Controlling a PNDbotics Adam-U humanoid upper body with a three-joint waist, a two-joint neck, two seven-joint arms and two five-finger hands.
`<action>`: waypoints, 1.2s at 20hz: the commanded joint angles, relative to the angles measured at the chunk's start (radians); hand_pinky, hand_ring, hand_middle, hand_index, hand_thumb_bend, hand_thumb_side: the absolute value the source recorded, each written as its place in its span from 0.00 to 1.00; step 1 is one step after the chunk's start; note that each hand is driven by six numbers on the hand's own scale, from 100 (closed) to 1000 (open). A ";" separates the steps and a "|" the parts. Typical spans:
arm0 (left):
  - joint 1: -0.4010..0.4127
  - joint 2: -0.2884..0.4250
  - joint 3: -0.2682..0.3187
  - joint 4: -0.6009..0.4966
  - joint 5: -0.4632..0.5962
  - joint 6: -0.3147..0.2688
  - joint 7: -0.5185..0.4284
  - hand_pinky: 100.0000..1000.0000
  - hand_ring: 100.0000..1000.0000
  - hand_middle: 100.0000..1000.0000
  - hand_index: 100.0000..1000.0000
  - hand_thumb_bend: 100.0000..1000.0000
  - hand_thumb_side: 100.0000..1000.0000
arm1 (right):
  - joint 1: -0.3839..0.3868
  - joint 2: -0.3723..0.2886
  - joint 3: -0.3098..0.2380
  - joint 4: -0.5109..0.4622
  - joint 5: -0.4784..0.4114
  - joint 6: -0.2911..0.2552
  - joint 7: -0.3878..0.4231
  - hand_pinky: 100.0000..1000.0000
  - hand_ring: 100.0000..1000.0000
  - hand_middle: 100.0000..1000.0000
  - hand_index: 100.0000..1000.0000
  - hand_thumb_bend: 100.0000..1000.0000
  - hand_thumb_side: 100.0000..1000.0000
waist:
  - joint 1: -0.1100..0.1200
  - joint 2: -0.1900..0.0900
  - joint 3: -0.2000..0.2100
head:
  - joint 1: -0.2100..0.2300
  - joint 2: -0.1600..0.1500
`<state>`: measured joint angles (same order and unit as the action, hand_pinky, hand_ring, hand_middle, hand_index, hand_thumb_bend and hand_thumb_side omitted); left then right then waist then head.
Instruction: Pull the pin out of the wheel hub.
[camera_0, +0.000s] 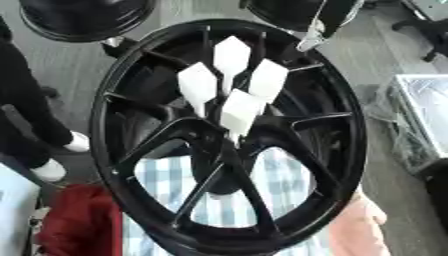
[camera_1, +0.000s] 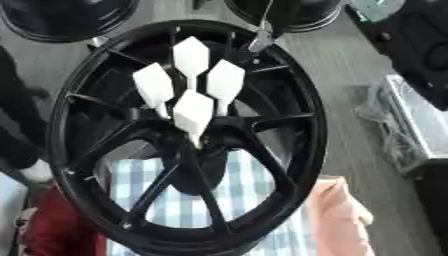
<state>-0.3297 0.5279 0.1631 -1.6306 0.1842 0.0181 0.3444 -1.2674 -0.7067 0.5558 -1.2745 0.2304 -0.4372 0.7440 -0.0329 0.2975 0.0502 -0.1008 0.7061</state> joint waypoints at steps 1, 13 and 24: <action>-0.012 0.038 0.007 -0.018 -0.008 0.000 -0.003 0.73 0.77 0.80 0.76 0.16 0.63 | -0.027 -0.025 -0.017 -0.020 -0.005 -0.178 0.163 0.85 0.81 0.74 0.80 0.51 0.09 | 0.003 -0.015 -0.001 | 0.006 0.006; -0.013 0.049 0.007 -0.017 -0.011 0.002 -0.003 0.73 0.78 0.80 0.76 0.16 0.62 | -0.004 -0.106 -0.012 -0.160 -0.066 -0.193 0.163 0.85 0.80 0.73 0.79 0.50 0.07 | -0.011 -0.009 -0.006 | 0.004 0.003; -0.018 0.049 0.003 -0.019 -0.012 0.003 -0.007 0.74 0.78 0.80 0.76 0.16 0.62 | 0.044 -0.169 -0.016 -0.307 -0.129 -0.172 0.163 0.81 0.75 0.73 0.79 0.48 0.06 | -0.011 0.002 0.000 | 0.012 -0.010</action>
<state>-0.3348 0.5376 0.1628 -1.6307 0.1795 0.0222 0.3401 -1.2103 -0.8384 0.5551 -1.5558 0.1131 -0.4430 0.7382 -0.0472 0.3160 0.0499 -0.0929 0.7088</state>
